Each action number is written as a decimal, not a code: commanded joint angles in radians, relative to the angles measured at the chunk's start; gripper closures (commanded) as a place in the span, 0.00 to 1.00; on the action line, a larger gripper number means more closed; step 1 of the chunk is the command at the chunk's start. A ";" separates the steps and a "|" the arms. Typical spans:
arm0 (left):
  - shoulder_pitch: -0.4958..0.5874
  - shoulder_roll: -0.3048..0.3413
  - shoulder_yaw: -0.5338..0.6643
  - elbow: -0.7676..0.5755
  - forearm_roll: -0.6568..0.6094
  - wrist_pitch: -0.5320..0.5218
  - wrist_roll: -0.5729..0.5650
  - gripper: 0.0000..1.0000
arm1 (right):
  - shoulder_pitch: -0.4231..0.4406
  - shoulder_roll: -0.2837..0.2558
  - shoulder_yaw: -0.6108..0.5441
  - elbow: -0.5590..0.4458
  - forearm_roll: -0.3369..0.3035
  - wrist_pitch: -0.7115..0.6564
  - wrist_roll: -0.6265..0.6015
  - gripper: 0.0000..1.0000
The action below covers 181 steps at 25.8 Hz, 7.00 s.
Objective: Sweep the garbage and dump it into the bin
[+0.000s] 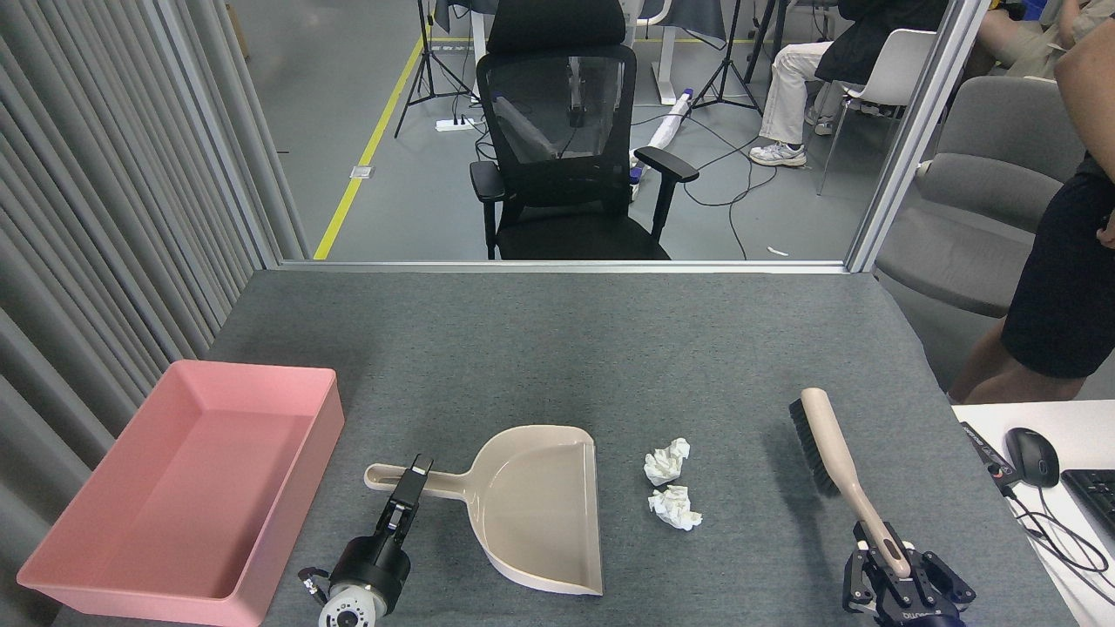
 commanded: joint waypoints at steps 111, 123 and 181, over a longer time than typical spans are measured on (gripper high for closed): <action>0.023 -0.014 0.084 -0.185 0.213 0.067 -0.167 0.84 | 0.205 0.140 -0.034 -0.230 0.065 -0.046 -0.065 1.00; -0.013 0.060 0.084 -0.456 0.356 0.357 -0.231 0.84 | 0.195 0.128 -0.032 -0.229 0.065 -0.050 -0.065 0.99; -0.109 0.726 0.374 0.105 0.178 -0.133 -0.325 0.82 | 0.157 0.131 0.008 -0.227 0.074 -0.058 -0.059 0.94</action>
